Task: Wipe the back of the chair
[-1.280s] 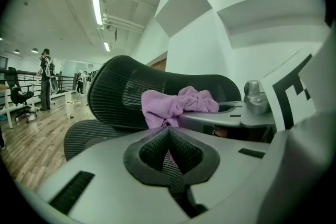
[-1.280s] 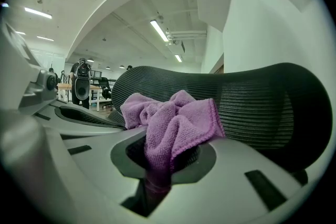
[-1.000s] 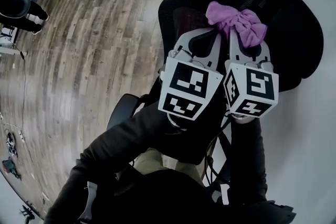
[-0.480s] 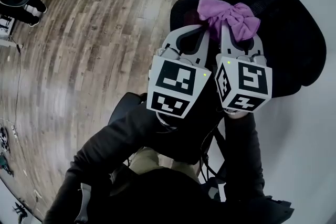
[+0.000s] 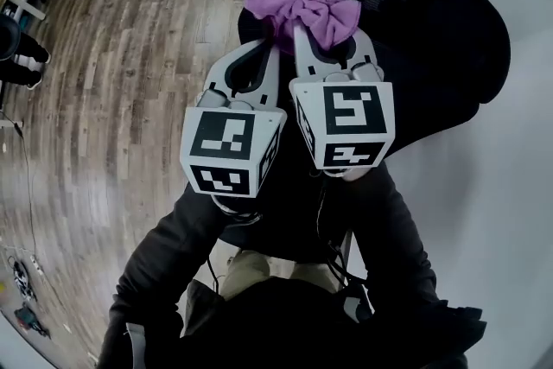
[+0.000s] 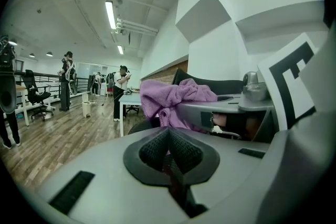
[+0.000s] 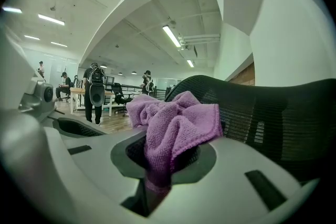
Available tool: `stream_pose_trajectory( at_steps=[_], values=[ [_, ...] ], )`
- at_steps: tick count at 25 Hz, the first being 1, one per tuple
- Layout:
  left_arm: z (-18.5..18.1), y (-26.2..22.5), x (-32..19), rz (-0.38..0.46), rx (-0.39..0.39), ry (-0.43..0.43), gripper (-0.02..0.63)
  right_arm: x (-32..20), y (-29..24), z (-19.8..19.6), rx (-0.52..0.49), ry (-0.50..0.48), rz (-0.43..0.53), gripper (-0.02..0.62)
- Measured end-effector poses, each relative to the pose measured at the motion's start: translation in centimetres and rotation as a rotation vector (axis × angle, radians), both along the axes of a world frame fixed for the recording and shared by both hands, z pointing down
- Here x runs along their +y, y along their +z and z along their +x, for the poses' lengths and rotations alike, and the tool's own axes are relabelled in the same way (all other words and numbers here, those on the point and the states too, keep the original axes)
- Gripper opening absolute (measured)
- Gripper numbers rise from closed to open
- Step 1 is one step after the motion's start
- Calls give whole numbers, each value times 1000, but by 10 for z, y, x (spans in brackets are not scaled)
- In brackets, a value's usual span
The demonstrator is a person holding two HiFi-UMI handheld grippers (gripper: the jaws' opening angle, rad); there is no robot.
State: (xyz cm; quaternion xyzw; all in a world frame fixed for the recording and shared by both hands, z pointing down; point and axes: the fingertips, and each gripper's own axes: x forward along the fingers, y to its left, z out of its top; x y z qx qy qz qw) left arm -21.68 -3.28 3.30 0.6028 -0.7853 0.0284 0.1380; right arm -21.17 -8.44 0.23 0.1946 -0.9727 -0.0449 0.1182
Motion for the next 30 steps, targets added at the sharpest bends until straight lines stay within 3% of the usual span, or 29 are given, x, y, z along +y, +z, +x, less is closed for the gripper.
stream_pose_trajectory(
  at_steps=[18,30],
  values=[
    [9,-2,-2,-7,-11,1,0,18,-3,1,-16,-76,-18,67],
    [15,18,-9,-46,-2,13,0,7,31,11,15,-55,-56,67]
  ],
)
